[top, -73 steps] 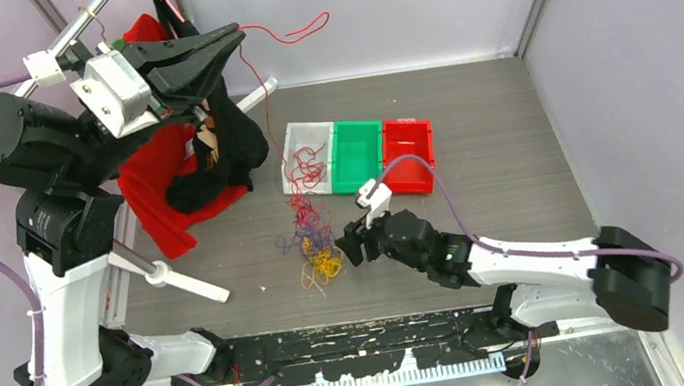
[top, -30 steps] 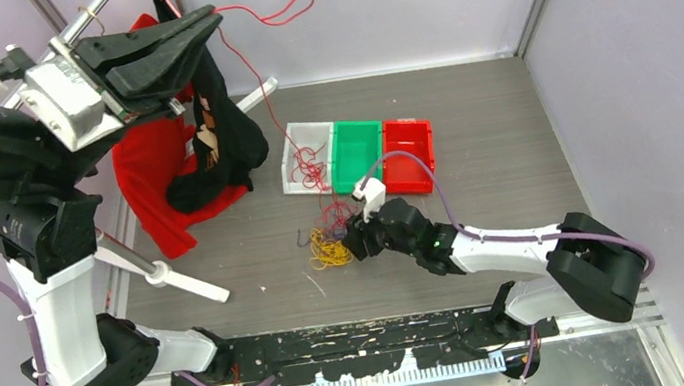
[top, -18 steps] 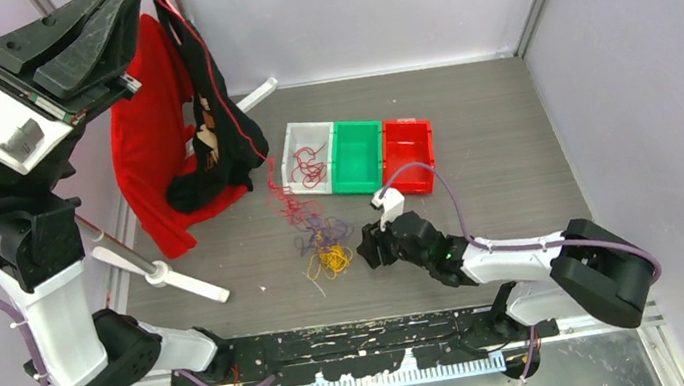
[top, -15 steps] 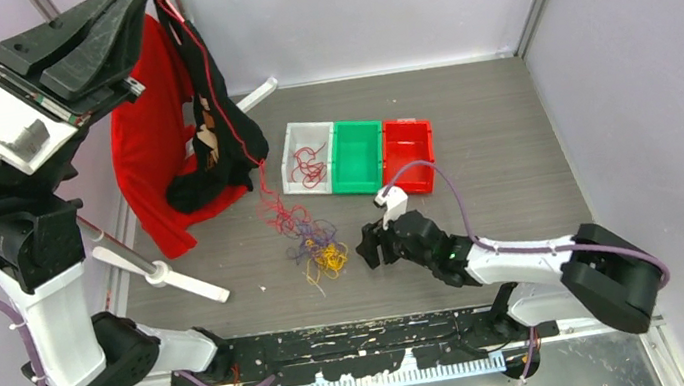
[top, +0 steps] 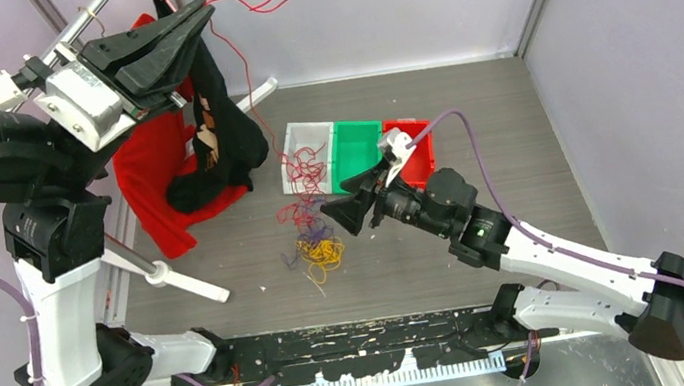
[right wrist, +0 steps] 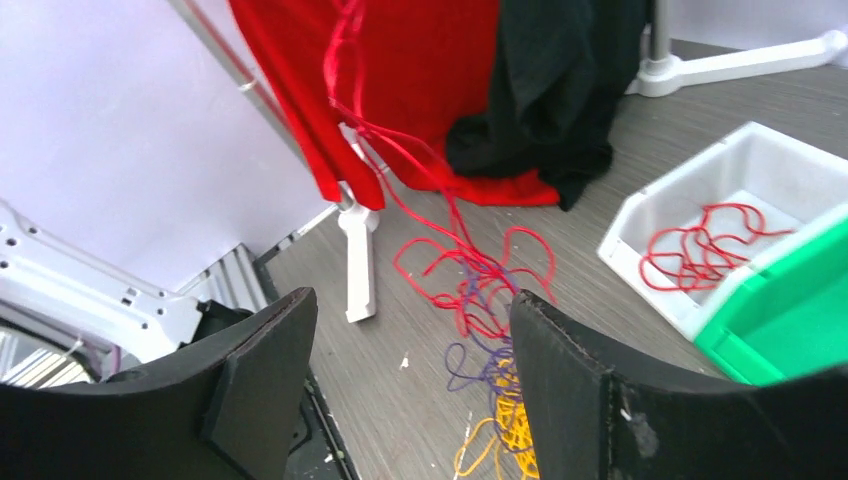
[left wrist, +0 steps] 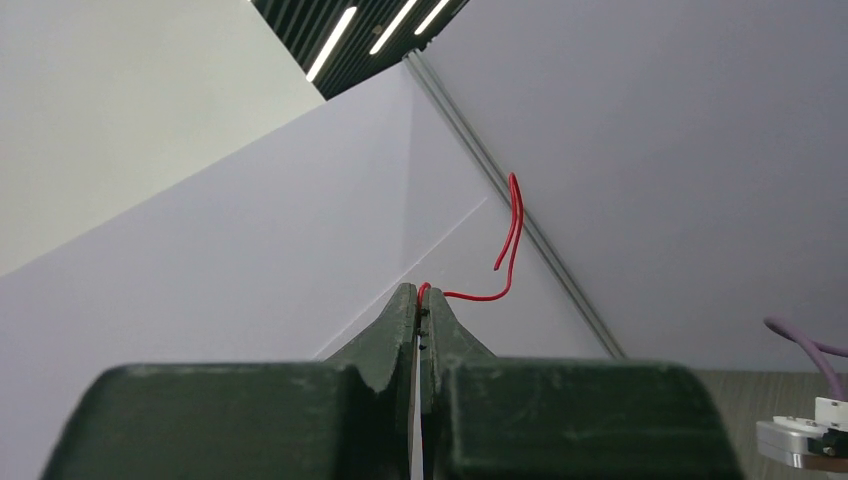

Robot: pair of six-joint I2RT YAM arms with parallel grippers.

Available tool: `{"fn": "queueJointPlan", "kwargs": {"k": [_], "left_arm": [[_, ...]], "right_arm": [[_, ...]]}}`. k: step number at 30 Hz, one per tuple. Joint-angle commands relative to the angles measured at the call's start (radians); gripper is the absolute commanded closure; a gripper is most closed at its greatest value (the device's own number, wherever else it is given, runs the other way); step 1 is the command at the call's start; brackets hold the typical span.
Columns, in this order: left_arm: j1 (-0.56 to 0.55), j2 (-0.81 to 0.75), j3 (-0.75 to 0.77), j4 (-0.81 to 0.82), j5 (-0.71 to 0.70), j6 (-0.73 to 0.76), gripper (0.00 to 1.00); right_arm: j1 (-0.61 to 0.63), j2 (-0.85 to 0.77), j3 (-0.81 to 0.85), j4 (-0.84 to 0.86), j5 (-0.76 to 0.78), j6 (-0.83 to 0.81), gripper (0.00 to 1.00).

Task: Untangle the cables
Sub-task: Untie the cable.

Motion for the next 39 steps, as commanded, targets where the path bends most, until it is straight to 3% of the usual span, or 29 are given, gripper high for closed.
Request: {"fn": "queueJointPlan", "kwargs": {"k": [1,14,21,23,26,28,33,39], "left_arm": [[-0.005,-0.024,-0.014,0.02,0.009,-0.024,1.0],[-0.005,-0.062,-0.03,0.012,0.011,-0.038,1.0],[-0.005,-0.08,-0.053,-0.016,0.011,-0.041,1.0],[-0.004,-0.084,-0.061,-0.019,0.01,-0.039,1.0],[-0.005,-0.085,-0.051,-0.039,0.008,-0.038,1.0],[-0.005,-0.09,-0.05,-0.055,0.008,-0.027,1.0],[-0.005,-0.125,-0.087,-0.112,-0.035,0.069,1.0],[-0.004,-0.227,-0.287,-0.195,-0.261,0.16,1.0]], "right_arm": [[0.013,0.073,0.074,0.025,-0.077,-0.03,0.27],[0.037,0.247,0.189,0.059,-0.054,-0.076,0.33],[0.044,0.301,0.211,0.125,-0.024,-0.077,0.42],[0.058,0.329,0.237,0.12,-0.005,-0.098,0.49],[0.069,0.351,0.25,0.12,0.045,-0.121,0.71],[0.072,0.343,0.25,0.103,0.076,-0.134,0.81],[0.072,0.259,0.235,-0.013,0.107,-0.179,0.9],[0.058,0.117,0.218,-0.199,0.014,-0.196,0.98]]}}
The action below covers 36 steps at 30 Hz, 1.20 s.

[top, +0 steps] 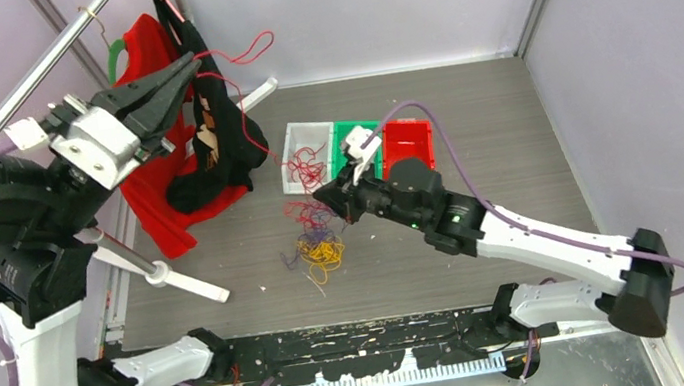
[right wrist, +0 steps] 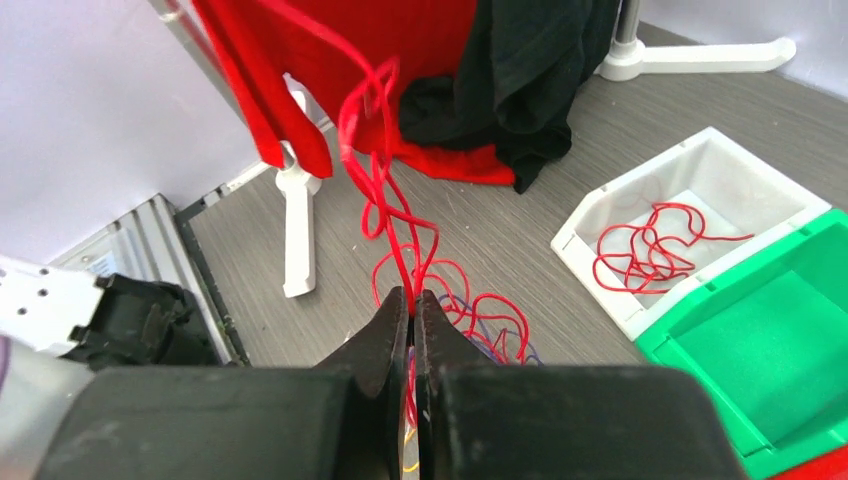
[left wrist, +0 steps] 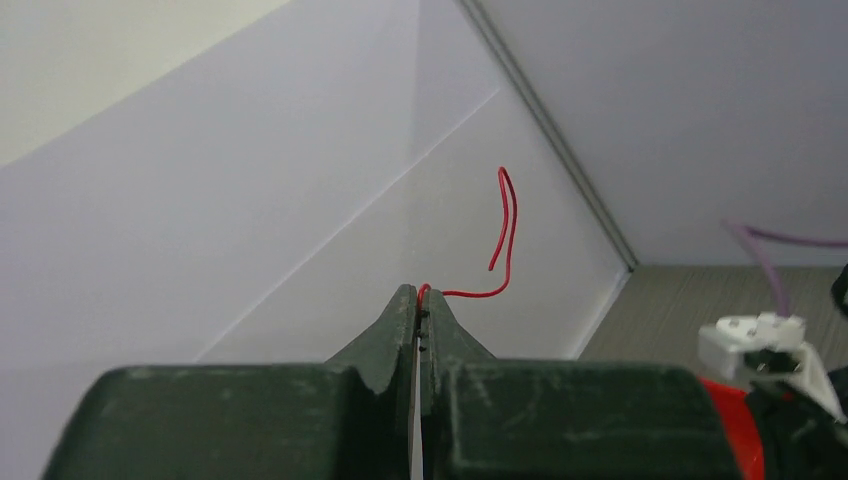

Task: Untangle the cables
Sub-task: Untie the cable.

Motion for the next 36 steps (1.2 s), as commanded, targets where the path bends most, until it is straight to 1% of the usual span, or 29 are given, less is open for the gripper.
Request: {"fn": "queueJointPlan", "kwargs": {"k": [1,4,6,8,12,14,15,16,18,19,21,23,25,28,30,33,36], "left_arm": [[-0.005,-0.092,-0.159,-0.069,-0.23,0.073,1.0],[-0.004,-0.199,-0.342,-0.13,-0.345,0.068,1.0],[-0.005,-0.268,-0.472,-0.17,-0.387,0.053,1.0],[-0.004,-0.332,-0.58,-0.177,-0.421,0.036,1.0],[0.001,-0.408,-0.7,-0.282,-0.413,0.067,1.0],[0.001,-0.42,-0.725,-0.334,-0.398,0.057,0.98],[0.001,-0.419,-0.724,-0.367,-0.377,0.042,0.93],[0.001,-0.414,-0.72,-0.413,-0.348,0.027,0.84],[0.0,-0.402,-0.707,-0.483,-0.27,-0.027,0.55],[0.001,-0.399,-0.699,-0.503,-0.219,-0.059,0.44],[0.001,-0.396,-0.679,-0.517,-0.082,-0.121,0.34],[0.001,-0.388,-0.659,-0.521,0.065,-0.152,0.31],[0.001,-0.373,-0.644,-0.517,0.155,-0.174,0.3],[0.001,-0.34,-0.649,-0.498,0.17,-0.233,0.3],[0.002,-0.332,-0.687,-0.459,0.192,-0.292,0.31],[0.001,-0.337,-0.747,-0.401,0.29,-0.411,0.32],[0.002,-0.35,-0.814,-0.355,0.319,-0.442,0.29]], "right_arm": [[-0.014,-0.138,0.018,-0.136,-0.075,-0.032,0.99],[-0.018,-0.184,0.028,-0.208,-0.15,-0.033,0.99],[-0.02,-0.191,0.061,-0.274,-0.206,-0.041,0.99],[-0.023,-0.188,0.104,-0.343,-0.24,-0.049,0.99],[-0.034,-0.189,0.168,-0.424,-0.303,-0.049,0.99],[-0.039,-0.178,0.196,-0.436,-0.346,-0.034,0.99],[-0.042,-0.169,0.212,-0.439,-0.375,-0.024,0.99],[-0.045,-0.156,0.23,-0.443,-0.404,-0.012,0.99],[-0.046,-0.126,0.268,-0.453,-0.478,0.011,0.99],[-0.046,-0.112,0.286,-0.453,-0.505,0.02,0.99],[-0.047,-0.084,0.317,-0.449,-0.54,0.038,0.99],[-0.048,-0.06,0.341,-0.439,-0.563,0.051,0.99],[-0.047,-0.042,0.352,-0.408,-0.592,0.076,0.99],[-0.048,-0.013,0.374,-0.369,-0.661,0.11,0.99],[-0.049,0.004,0.391,-0.363,-0.682,0.123,0.99],[-0.049,0.0,0.392,-0.34,-0.691,0.134,0.99],[-0.048,-0.009,0.379,-0.299,-0.718,0.153,0.99]]}}
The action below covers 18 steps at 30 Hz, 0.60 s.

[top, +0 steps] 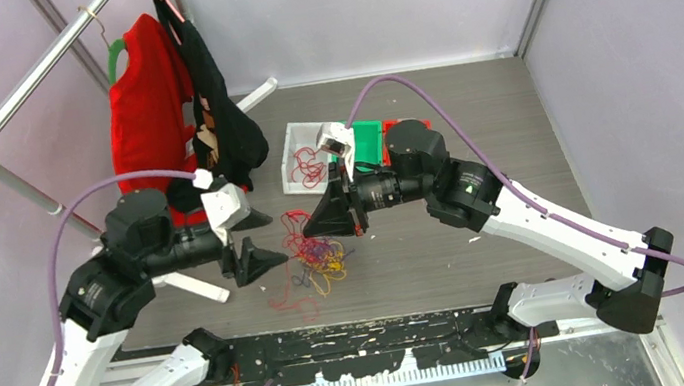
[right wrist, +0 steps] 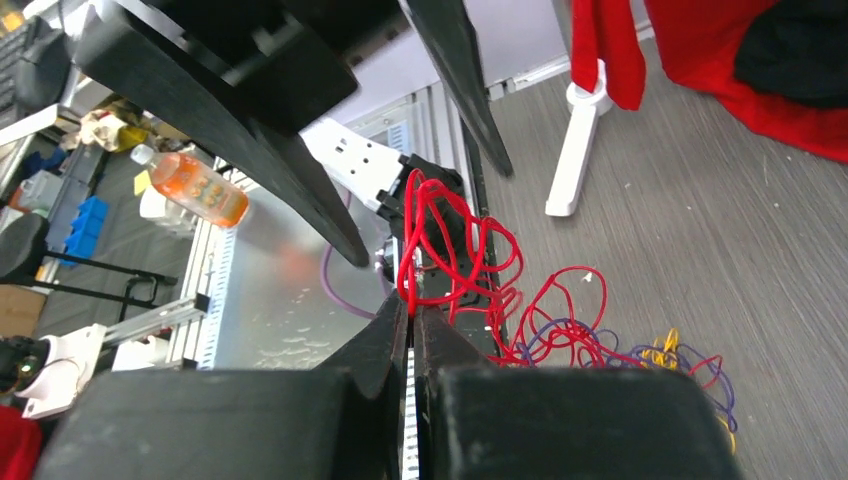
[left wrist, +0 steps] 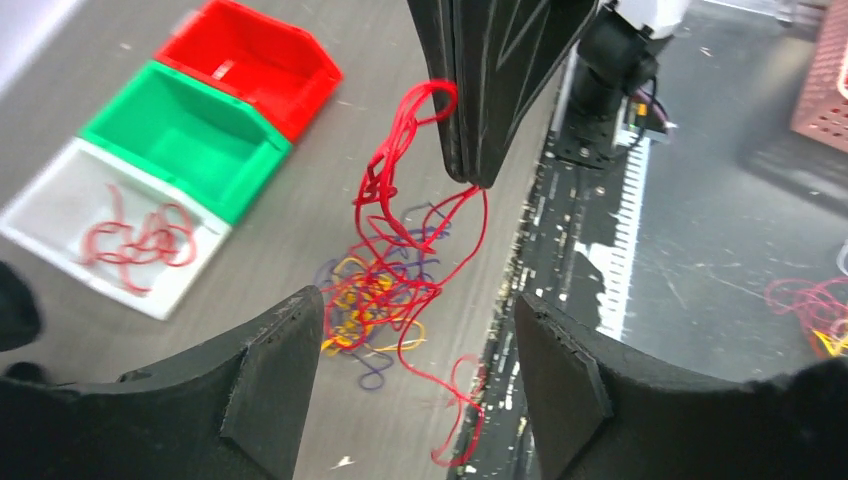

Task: Untangle the cables
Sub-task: Untie the cable.

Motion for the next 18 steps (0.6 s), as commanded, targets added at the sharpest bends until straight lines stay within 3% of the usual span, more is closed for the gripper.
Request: {"fn": "queueJointPlan", "kwargs": {"k": [1,7,16,18], "left_arm": [[0.0,-0.014,-0.086,0.113,0.107,-0.122,0.29],[0.0,-0.016,-0.098,0.207,0.113,-0.143,0.32],[0.0,0.049,0.055,0.121,0.294,-0.141,0.35],[0.0,0.047,0.039,0.139,0.271,-0.153,0.39]], "right_arm": [[-0.003,-0.029,0.038,0.131,-0.084,0.05,0.99],[-0.006,-0.014,0.043,0.135,-0.135,0.073,0.99],[-0.005,0.019,0.069,0.086,-0.1,0.046,0.99],[-0.005,0.02,0.071,0.083,-0.087,0.045,0.99]]}}
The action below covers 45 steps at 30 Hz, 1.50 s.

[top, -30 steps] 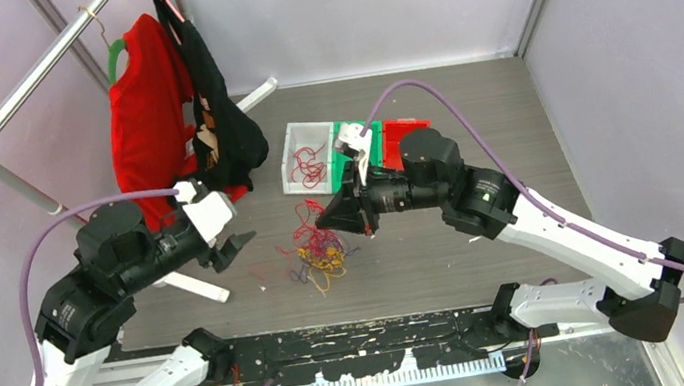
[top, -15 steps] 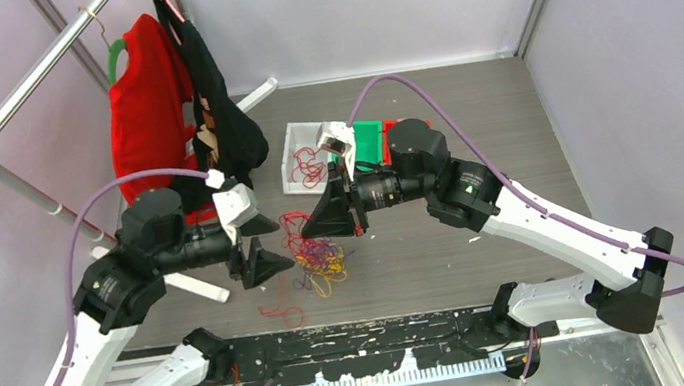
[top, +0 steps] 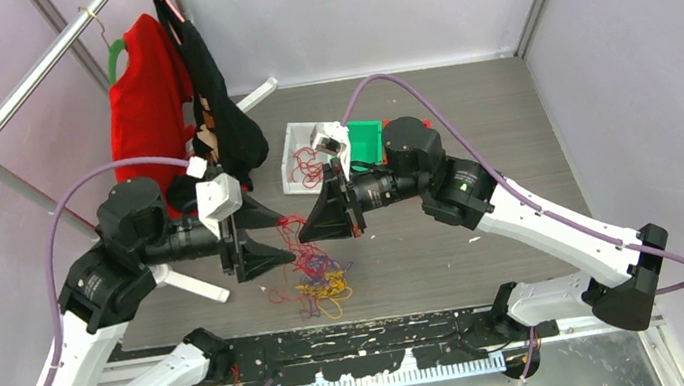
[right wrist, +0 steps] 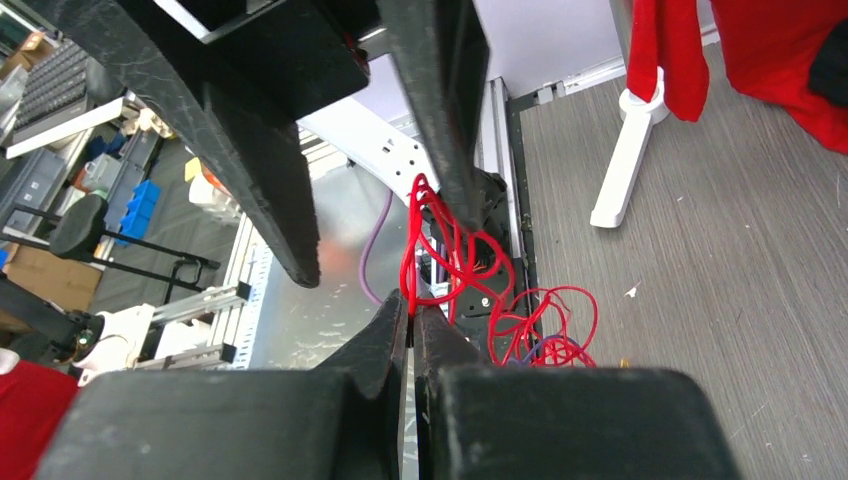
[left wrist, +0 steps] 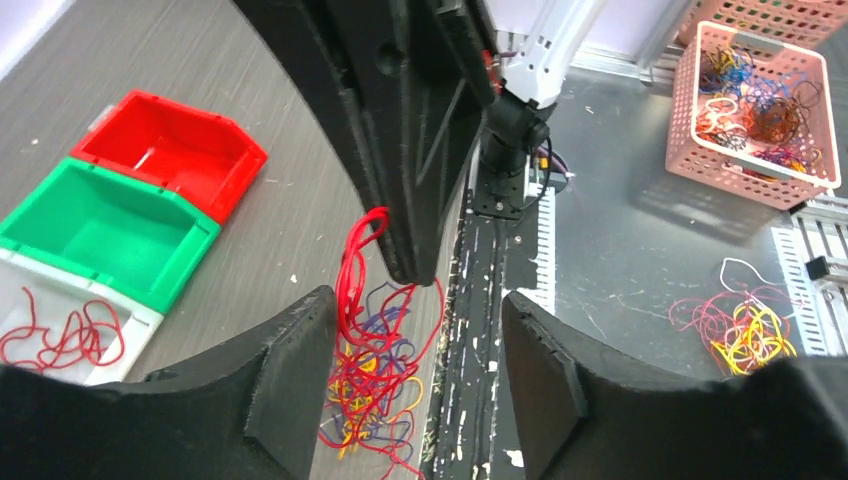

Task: Untangle the cables
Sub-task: Untie the cable.

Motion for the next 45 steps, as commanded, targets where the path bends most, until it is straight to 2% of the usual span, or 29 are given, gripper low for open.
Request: {"fn": "queueJointPlan", "kwargs": {"k": [1,6,8,12,17,21,24,26,27,31,33,37,45], "left_arm": [[-0.001,-0.006,-0.001,0.051,0.026,-0.02,0.44],[0.0,-0.023,-0.056,0.124,-0.275,0.04,0.69],[-0.001,-0.012,-0.055,0.131,-0.349,0.056,0.71],[0.0,0.005,-0.051,0.155,-0.4,0.051,0.74],[0.0,-0.016,-0.061,0.2,-0.582,0.077,0.93],[-0.001,-0.045,-0.073,0.231,-0.72,0.126,0.96],[0.001,-0.067,-0.082,0.236,-0.738,0.146,0.96],[-0.001,-0.08,-0.085,0.228,-0.699,0.121,0.93],[0.0,-0.078,-0.074,0.198,-0.628,0.104,0.89],[0.0,-0.073,-0.041,0.103,-0.224,0.044,0.54],[0.001,-0.062,-0.047,0.11,-0.157,0.021,0.45],[0.001,-0.035,-0.052,0.166,-0.168,0.097,0.41],[-0.001,0.002,-0.104,0.274,-0.184,0.266,0.4]], "right_arm": [[-0.005,-0.002,0.057,0.021,0.021,-0.01,0.99],[-0.004,-0.006,0.055,0.013,0.039,-0.01,0.99],[-0.004,-0.006,0.05,0.012,0.047,-0.011,0.99],[-0.004,0.006,0.055,0.019,0.057,0.0,0.99],[-0.004,-0.014,0.046,-0.021,0.083,-0.024,0.99],[-0.024,-0.05,0.025,-0.053,0.109,-0.037,0.99],[-0.044,-0.073,0.004,-0.053,0.121,-0.031,0.99],[-0.048,-0.074,-0.003,-0.043,0.123,-0.022,0.99],[-0.048,-0.07,-0.004,-0.035,0.122,-0.016,0.99],[-0.05,-0.045,0.005,-0.002,0.112,0.008,0.99],[-0.05,-0.033,0.01,0.01,0.094,0.02,0.99],[-0.05,-0.014,0.014,0.036,0.053,0.042,0.99],[-0.049,0.01,0.026,0.067,0.001,0.07,0.99]]}}
